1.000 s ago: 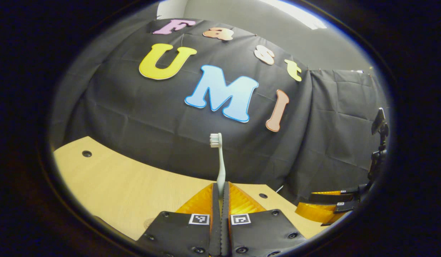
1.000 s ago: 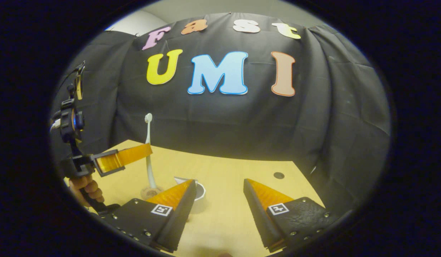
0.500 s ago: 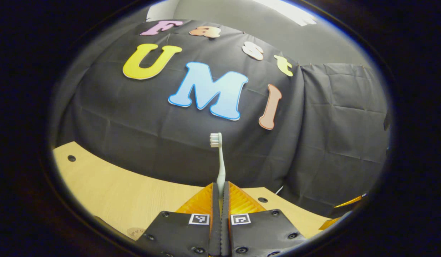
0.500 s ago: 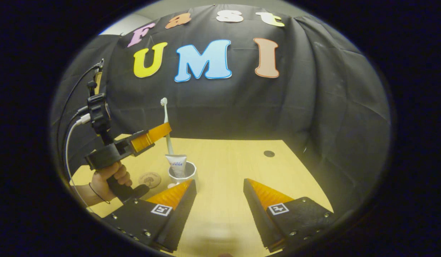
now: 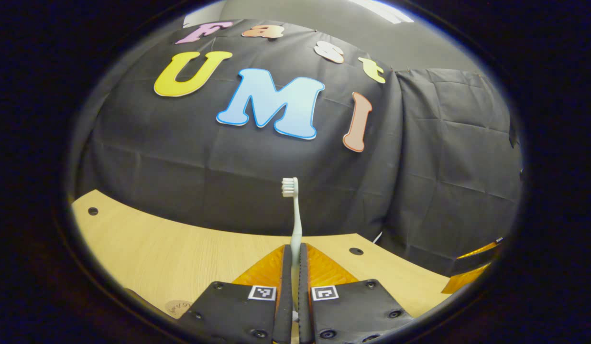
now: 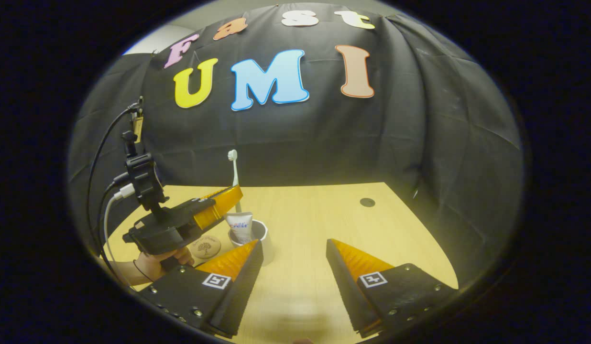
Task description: Put the toothbrush and toothpaste on the desktop into the cup, then pick up the cup and place it on the coaster on the desktop.
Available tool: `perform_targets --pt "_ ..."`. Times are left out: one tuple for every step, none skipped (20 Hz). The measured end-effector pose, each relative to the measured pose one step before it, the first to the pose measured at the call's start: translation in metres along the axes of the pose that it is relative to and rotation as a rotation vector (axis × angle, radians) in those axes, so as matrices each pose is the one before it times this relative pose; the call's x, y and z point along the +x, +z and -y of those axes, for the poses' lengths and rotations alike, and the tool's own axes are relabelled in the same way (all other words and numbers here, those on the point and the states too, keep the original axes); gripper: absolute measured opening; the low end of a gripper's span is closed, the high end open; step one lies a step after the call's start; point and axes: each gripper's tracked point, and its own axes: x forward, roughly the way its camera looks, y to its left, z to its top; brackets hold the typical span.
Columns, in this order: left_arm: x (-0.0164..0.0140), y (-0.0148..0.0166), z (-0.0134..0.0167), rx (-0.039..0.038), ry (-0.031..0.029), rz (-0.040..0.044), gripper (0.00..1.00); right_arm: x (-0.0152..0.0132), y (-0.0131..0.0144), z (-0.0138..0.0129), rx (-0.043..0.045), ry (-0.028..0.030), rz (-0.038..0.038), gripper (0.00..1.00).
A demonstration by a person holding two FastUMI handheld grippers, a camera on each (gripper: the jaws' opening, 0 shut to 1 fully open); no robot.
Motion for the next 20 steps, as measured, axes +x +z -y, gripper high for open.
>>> perform_targets --pt "-0.00137 0.00168 -0.00001 0.00095 0.00273 0.00303 0.07 0.0005 0.00112 -0.001 -0.00073 0.0038 -0.0015 0.82" --pt "-0.00077 0.0 -0.00077 0.00272 0.00431 0.00057 0.15 0.00107 0.0006 -0.00068 0.00312 0.00472 -0.00228 0.83" --pt "-0.00126 -0.00026 -0.00072 0.00293 0.00255 -0.00045 0.16 0.00027 0.00108 -0.00078 0.00582 0.00404 -0.00066 0.82" --pt "-0.00031 -0.00054 -0.00011 0.00132 0.00039 -0.00326 0.22 -0.00006 0.00062 -0.00091 0.00525 0.00339 0.00013 0.82" --pt "-0.00086 -0.00096 -0.00075 0.0039 0.00326 -0.00308 0.17 -0.00081 0.00085 -0.00092 0.00485 0.00199 -0.00009 0.82" --pt "-0.00101 -0.00023 0.00058 0.00654 -0.00182 -0.00851 0.29 0.00033 0.00049 -0.00005 0.00297 0.00354 -0.00055 0.82" --pt "-0.00088 -0.00109 -0.00036 0.00625 0.00207 -0.00589 0.39 0.00029 0.00051 -0.00096 0.00015 0.00352 -0.00184 0.83" --pt "-0.00372 0.00206 0.00064 0.00368 -0.004 -0.00704 0.34 0.00106 -0.00092 -0.00049 -0.00293 0.00077 -0.0054 0.83" --pt "-0.003 -0.00162 0.00242 0.0017 -0.00699 -0.01052 0.36 0.00146 0.00051 -0.00019 -0.00282 -0.00011 -0.00606 0.83" --pt "-0.00491 0.00108 -0.00068 0.00207 0.00192 -0.00932 0.43 0.00074 0.00032 -0.00131 -0.00033 0.00516 -0.00738 0.83" --pt "-0.00562 0.0026 -0.00076 -0.00145 0.00135 -0.00272 0.49 0.00168 0.00041 -0.00182 0.0016 0.00265 -0.00733 0.83" --pt "-0.0068 0.00456 -0.00126 -0.00194 0.00685 0.00447 0.77 0.00167 -0.00034 -0.00224 0.00003 0.0042 -0.00729 0.83" --pt "-0.00671 0.00553 -0.00417 0.00123 0.01588 0.00956 0.79 0.0016 0.00073 -0.00268 -0.00405 0.00451 -0.00471 0.83" --pt "-0.00747 0.00575 0.00019 -0.00015 0.00684 0.01027 0.76 0.00199 -0.00111 -0.00297 -0.00792 0.00736 -0.00678 0.83" --pt "-0.00709 0.00626 -0.00223 0.00506 0.0144 0.0098 0.82 0.0021 -0.00042 -0.00364 -0.00912 0.00684 -0.00246 0.83" --pt "-0.00724 0.00542 -0.00263 0.01288 0.01844 0.00493 0.9 0.00127 -0.00104 -0.00318 -0.01225 0.0059 -0.00573 0.84" --pt "-0.0076 0.00459 -0.00273 0.014 0.01515 0.00272 0.99 0.00201 -0.00101 -0.00369 -0.01561 0.00445 -0.00405 0.83" --pt "-0.00717 0.00453 -0.00192 0.00809 0.00741 0.00249 0.94 0.00186 -0.00275 -0.003 -0.01633 0.00428 -0.01252 0.83" --pt "-0.00666 0.00425 -0.00093 0.00263 0.00951 0.00638 0.94 0.00299 -0.00148 -0.00322 -0.01435 -0.00173 -0.0124 0.82" --pt "-0.00674 0.00423 -0.00113 0.00048 0.00642 0.0038 0.94 0.00212 -0.0004 -0.00379 -0.00833 0.0087 -0.01016 0.83"
